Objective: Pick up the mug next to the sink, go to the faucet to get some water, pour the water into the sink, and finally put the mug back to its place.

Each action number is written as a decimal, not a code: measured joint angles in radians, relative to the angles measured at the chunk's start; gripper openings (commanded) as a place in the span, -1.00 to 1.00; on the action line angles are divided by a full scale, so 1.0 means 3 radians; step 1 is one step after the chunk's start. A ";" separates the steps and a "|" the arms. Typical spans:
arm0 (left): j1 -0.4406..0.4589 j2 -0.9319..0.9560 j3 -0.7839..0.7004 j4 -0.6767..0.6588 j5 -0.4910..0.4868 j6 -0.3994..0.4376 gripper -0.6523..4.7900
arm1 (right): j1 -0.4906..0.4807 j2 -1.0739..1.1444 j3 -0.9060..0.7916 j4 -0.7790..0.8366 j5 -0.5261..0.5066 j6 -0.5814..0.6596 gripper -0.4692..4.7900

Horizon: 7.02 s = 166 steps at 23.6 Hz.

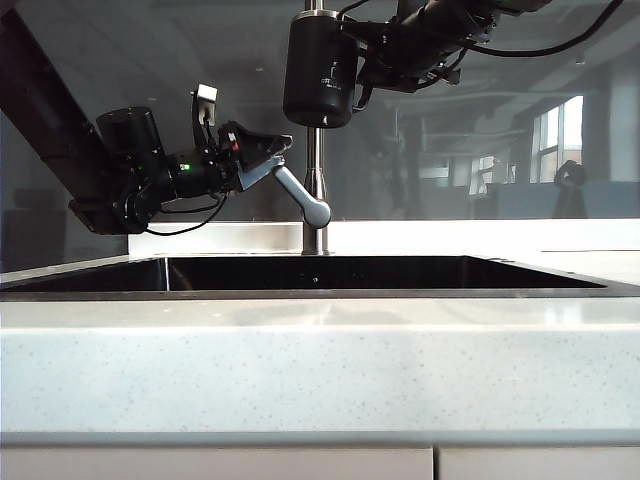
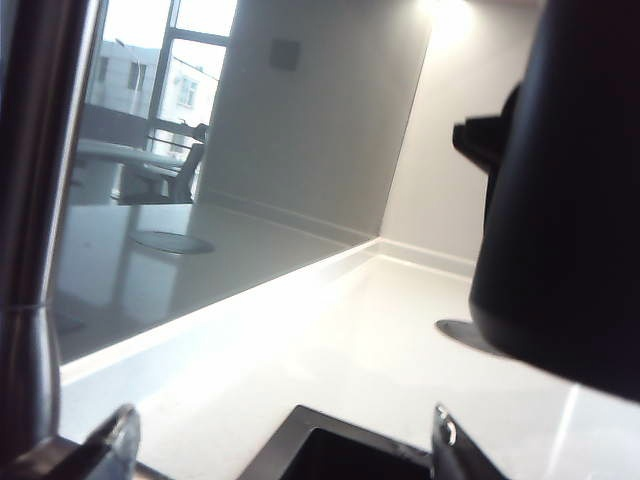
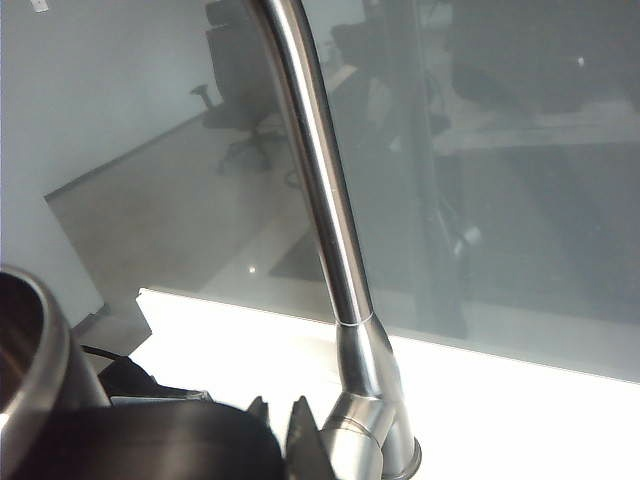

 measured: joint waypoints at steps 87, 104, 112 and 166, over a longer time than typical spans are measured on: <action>0.0041 -0.0023 0.0006 -0.0203 -0.1263 0.0793 0.60 | 0.0216 -0.0374 -0.0005 -0.0628 0.1459 -0.3759 -0.83; 0.0041 -0.0023 0.0006 -0.0203 -0.1261 0.0793 0.60 | 0.0305 -0.0375 -0.0005 -0.0622 0.1778 -0.5598 -0.83; 0.0041 -0.0023 0.0006 -0.0205 -0.1261 0.0793 0.60 | 0.0304 -0.0376 -0.0005 -0.0595 0.1778 -0.6074 -0.83; 0.0038 -0.0023 0.0006 -0.0430 -0.1071 0.0563 0.60 | -0.0830 -0.1443 -0.2153 0.0474 0.1158 -0.0811 -0.83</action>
